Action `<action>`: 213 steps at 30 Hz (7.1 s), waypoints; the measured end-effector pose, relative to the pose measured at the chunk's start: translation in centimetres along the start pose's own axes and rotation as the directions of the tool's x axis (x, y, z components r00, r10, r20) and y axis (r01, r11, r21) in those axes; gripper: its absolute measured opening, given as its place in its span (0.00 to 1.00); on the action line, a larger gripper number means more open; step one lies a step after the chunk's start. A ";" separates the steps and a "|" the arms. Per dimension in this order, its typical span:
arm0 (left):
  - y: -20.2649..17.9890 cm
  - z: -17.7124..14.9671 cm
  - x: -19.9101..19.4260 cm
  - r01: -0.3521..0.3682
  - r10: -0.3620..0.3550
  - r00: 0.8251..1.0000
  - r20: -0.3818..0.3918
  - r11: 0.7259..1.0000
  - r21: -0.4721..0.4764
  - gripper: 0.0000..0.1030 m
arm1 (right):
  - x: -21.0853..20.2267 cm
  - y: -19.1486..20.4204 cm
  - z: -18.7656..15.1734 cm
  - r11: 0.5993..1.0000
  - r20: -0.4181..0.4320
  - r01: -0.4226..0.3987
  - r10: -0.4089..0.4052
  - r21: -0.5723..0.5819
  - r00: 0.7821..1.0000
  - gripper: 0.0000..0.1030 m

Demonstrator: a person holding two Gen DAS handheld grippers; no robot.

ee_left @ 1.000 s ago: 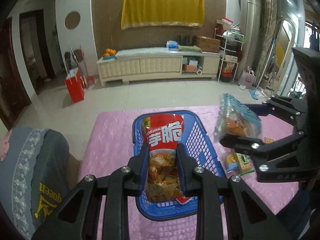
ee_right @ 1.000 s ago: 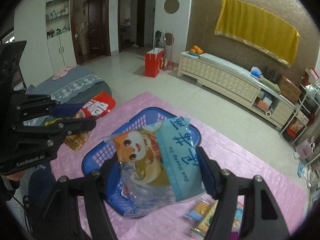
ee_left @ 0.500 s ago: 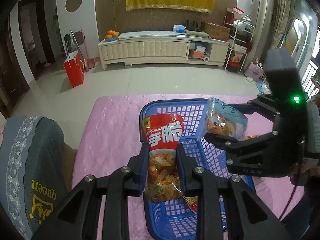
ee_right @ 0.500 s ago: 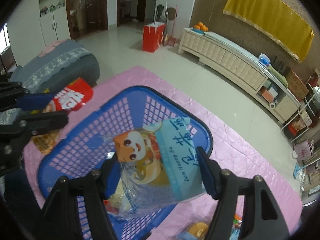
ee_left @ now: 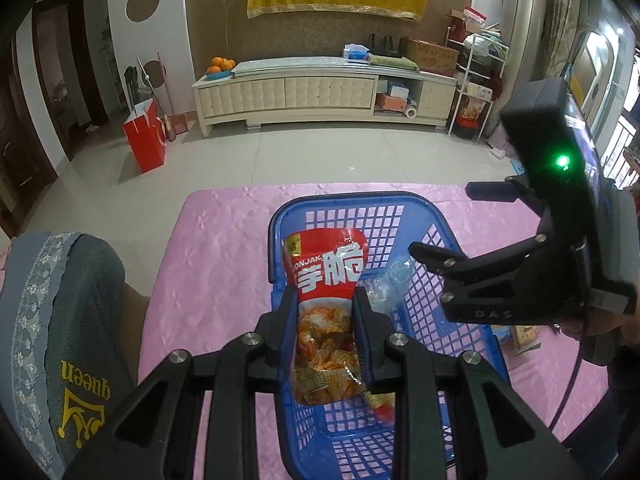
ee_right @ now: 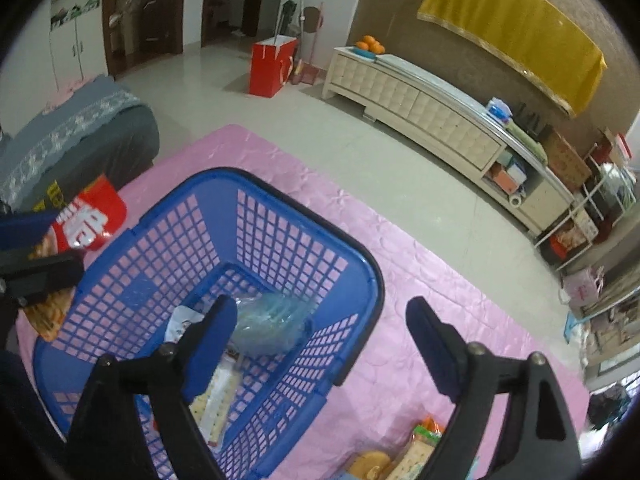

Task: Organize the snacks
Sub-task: 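Lower the konjac pouch into the basket and open the left tool, then move both tools over the snack pile beside the basket, then grasp the green cracker pack with the left tool while the right grasps the blue bread bag, then carry the cracker pack over the basket with the left tool and open it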

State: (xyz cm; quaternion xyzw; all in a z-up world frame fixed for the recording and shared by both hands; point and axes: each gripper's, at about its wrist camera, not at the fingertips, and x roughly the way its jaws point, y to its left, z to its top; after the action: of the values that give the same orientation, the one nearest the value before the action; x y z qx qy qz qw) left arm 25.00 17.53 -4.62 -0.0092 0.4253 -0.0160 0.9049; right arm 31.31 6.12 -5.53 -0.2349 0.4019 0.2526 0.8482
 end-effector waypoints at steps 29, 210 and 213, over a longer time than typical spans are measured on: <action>-6.0 2.6 5.6 0.052 -0.045 0.995 -0.087 0.996 0.077 0.29 | -2.8 -6.3 -4.6 0.974 0.030 -0.094 0.090 0.204 0.995 0.87; -2.6 -3.7 -3.6 -0.012 0.012 1.000 0.007 1.000 -0.008 0.58 | -8.2 -0.3 -7.6 0.970 0.092 -0.194 0.182 0.147 0.979 0.66; -2.1 -4.0 -2.4 0.002 -0.002 1.000 -0.007 1.000 -0.013 0.58 | -7.4 0.4 -7.4 0.972 0.074 -0.191 0.183 0.137 0.980 0.66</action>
State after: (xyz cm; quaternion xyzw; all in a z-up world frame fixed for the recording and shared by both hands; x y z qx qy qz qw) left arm 20.34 15.54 -5.21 -0.0155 0.4287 -0.0143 0.9032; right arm 22.90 0.20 -3.86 -0.1267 0.4133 0.3089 0.8472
